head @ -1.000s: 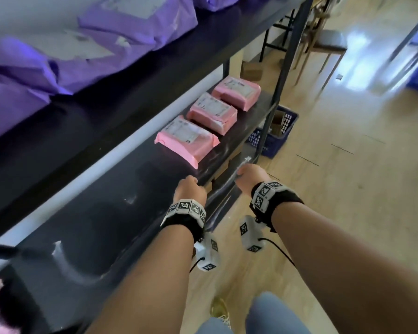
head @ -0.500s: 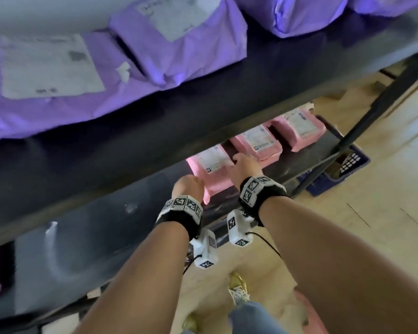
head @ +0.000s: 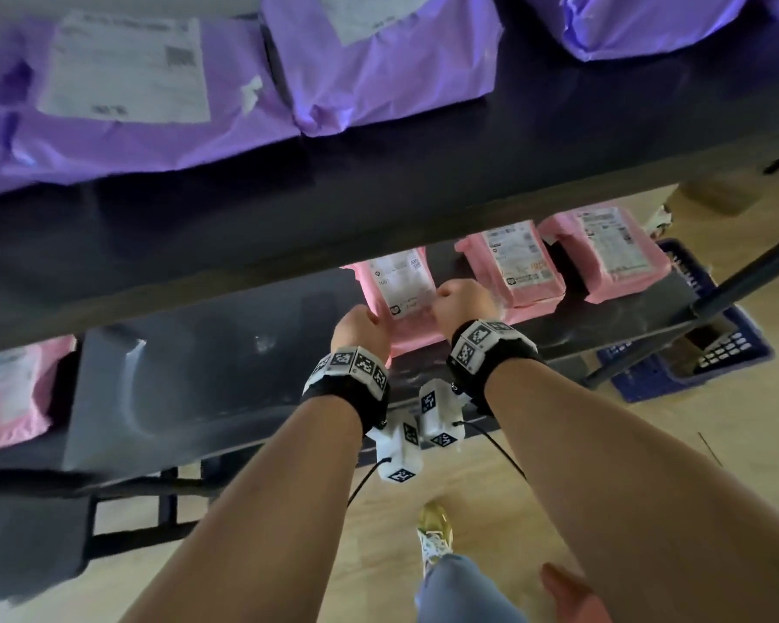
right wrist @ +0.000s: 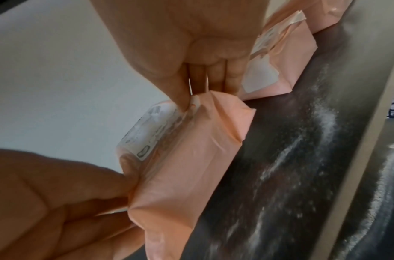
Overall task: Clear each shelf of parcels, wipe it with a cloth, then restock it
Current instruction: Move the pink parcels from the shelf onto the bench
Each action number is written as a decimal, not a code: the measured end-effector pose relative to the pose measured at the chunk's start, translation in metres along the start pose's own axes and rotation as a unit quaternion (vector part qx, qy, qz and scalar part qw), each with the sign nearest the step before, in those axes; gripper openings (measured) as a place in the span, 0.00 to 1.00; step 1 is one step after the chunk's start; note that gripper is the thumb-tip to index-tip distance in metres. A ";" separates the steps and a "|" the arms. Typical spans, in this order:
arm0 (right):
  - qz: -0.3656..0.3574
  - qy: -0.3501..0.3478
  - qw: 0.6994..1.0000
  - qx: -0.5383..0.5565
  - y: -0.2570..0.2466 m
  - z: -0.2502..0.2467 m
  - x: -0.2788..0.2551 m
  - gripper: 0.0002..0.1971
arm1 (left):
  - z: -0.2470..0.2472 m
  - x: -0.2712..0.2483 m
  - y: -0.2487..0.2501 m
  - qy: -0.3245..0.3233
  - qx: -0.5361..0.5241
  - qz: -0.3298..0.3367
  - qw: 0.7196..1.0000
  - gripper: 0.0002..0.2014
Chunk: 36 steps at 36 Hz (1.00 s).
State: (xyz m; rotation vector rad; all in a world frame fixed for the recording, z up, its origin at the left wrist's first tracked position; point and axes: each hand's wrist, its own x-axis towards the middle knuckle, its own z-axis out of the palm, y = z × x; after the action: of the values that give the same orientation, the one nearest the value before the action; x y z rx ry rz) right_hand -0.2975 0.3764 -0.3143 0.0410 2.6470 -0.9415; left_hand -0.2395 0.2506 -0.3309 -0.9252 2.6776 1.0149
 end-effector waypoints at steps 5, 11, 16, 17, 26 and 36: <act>-0.040 -0.010 0.999 -0.010 -0.022 0.016 -0.039 0.11 | -0.022 -0.028 -0.036 0.032 -0.025 -0.007 0.999 0.15; -0.081 -0.028 0.996 -0.014 -0.057 0.061 -0.107 0.11 | -0.063 -0.077 -0.107 0.059 -0.058 -0.046 0.995 0.12; -0.104 -0.060 0.992 -0.027 -0.080 0.113 -0.180 0.12 | -0.094 -0.129 -0.184 0.044 -0.089 -0.104 0.990 0.06; -0.110 -0.066 0.991 -0.030 -0.083 0.124 -0.196 0.12 | -0.100 -0.141 -0.200 0.045 -0.095 -0.109 0.988 0.07; -0.175 -0.146 0.972 -0.064 -0.124 0.231 -0.322 0.13 | -0.158 -0.238 -0.345 0.090 -0.099 -0.181 0.974 0.11; -0.241 -0.198 0.945 -0.097 -0.193 0.333 -0.399 0.14 | -0.226 -0.281 -0.464 0.133 -0.114 -0.256 0.951 0.07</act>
State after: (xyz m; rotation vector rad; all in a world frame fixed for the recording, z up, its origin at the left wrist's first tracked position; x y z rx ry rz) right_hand 0.1526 0.0525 -0.3132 -0.7906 2.3846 -0.7167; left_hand 0.2800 -0.0244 -0.3254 -1.7989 2.3187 1.1452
